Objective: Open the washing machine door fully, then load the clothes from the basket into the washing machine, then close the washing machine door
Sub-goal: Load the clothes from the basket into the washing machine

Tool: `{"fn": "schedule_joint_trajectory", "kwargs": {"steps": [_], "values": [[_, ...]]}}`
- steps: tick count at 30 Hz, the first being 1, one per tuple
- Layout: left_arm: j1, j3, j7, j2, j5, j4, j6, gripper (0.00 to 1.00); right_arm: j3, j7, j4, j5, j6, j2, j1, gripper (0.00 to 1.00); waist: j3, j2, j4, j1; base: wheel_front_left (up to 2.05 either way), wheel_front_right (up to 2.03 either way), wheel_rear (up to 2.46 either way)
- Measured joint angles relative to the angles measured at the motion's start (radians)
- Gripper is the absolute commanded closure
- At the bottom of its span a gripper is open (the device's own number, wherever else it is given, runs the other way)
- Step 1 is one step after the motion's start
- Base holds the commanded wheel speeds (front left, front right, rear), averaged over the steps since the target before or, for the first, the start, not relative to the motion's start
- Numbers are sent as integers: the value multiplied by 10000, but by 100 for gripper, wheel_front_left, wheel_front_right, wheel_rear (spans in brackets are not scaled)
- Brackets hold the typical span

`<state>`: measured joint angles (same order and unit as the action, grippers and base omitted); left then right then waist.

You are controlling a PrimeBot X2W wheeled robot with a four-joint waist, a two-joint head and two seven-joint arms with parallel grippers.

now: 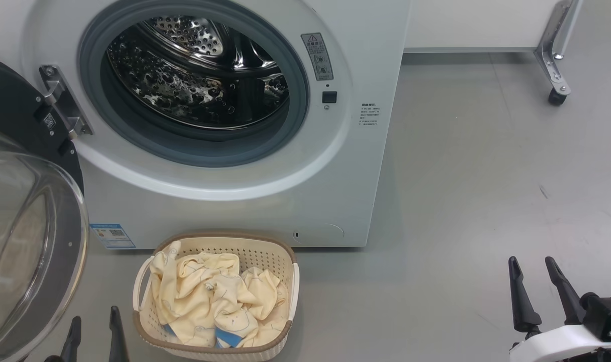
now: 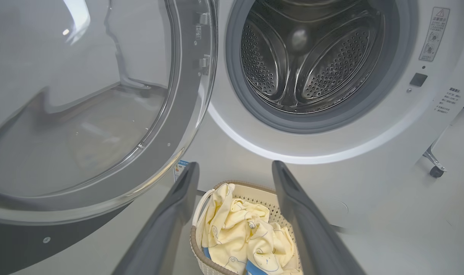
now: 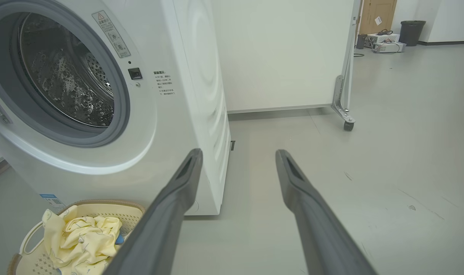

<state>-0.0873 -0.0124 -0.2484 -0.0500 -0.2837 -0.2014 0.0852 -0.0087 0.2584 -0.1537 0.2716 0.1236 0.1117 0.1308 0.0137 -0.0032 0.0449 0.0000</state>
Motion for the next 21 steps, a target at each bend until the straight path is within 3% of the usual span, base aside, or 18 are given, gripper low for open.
{"fn": "schedule_joint_trajectory", "kwargs": {"steps": [21], "values": [[4, 71, 0, 40, 161, 54, 2, 0, 23, 0, -8, 12, 0, -4, -5, 0, 32, 0, -21, 0, 53, -53, 0]]}}
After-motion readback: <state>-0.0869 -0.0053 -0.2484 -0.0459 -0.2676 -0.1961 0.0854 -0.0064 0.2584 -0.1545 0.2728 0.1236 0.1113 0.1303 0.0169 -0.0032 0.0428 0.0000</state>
